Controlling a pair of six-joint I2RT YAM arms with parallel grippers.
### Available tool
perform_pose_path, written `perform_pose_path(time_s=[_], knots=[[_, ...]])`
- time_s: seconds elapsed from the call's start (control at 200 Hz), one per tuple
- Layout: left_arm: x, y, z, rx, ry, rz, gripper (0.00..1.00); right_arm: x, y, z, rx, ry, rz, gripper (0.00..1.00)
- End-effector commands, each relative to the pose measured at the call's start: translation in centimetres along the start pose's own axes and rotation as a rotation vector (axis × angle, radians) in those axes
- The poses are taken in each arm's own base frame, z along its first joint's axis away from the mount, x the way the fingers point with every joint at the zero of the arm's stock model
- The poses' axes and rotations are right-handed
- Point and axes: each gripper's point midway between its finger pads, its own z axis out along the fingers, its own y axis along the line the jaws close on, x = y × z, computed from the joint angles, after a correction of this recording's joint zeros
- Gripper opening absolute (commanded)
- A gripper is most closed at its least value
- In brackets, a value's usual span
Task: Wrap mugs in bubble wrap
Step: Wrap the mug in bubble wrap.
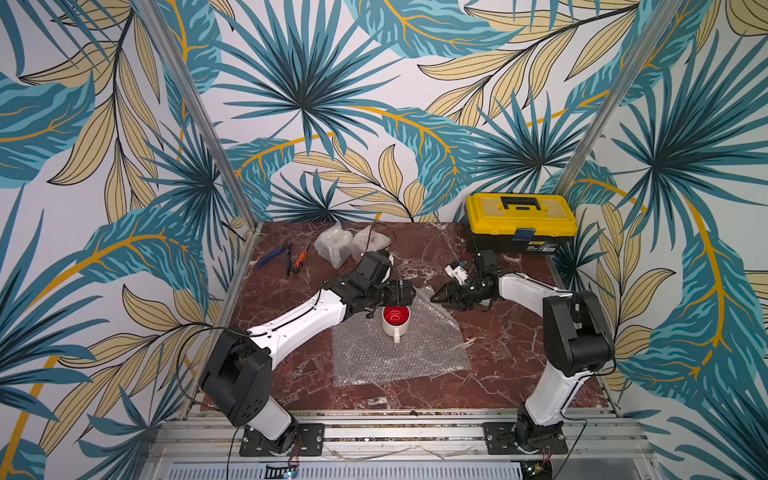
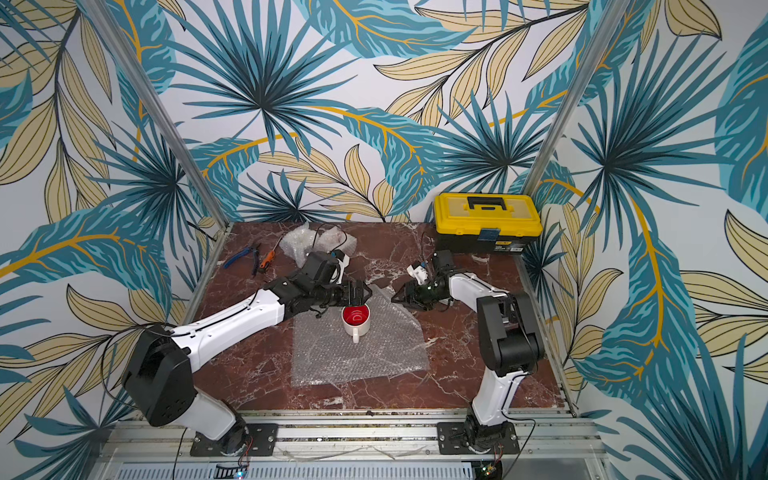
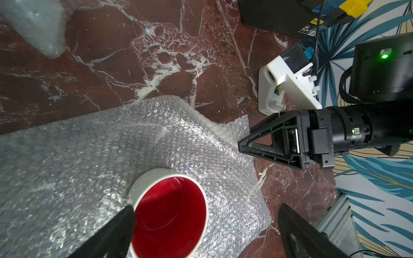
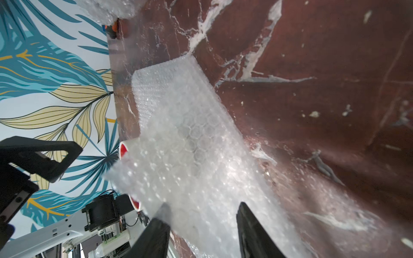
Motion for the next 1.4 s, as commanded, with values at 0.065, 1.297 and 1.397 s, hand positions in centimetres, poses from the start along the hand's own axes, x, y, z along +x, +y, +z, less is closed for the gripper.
perform_pose_path(time_s=[0.065, 1.297, 1.397], knots=[[0.1, 0.7, -0.5, -0.006, -0.019, -0.012, 1.0, -1.6, -0.9, 0.1, 0.094, -0.049, -0.061, 0.44], [-1.6, 5.2, -2.0, -0.069, -0.124, -0.293, 1.0, 6.5, 12.7, 2.4, -0.062, 0.097, -0.462, 0.09], [-0.8, 5.7, -1.5, -0.078, -0.104, -0.305, 1.0, 7.6, 12.2, 3.3, -0.039, 0.146, -0.486, 0.09]])
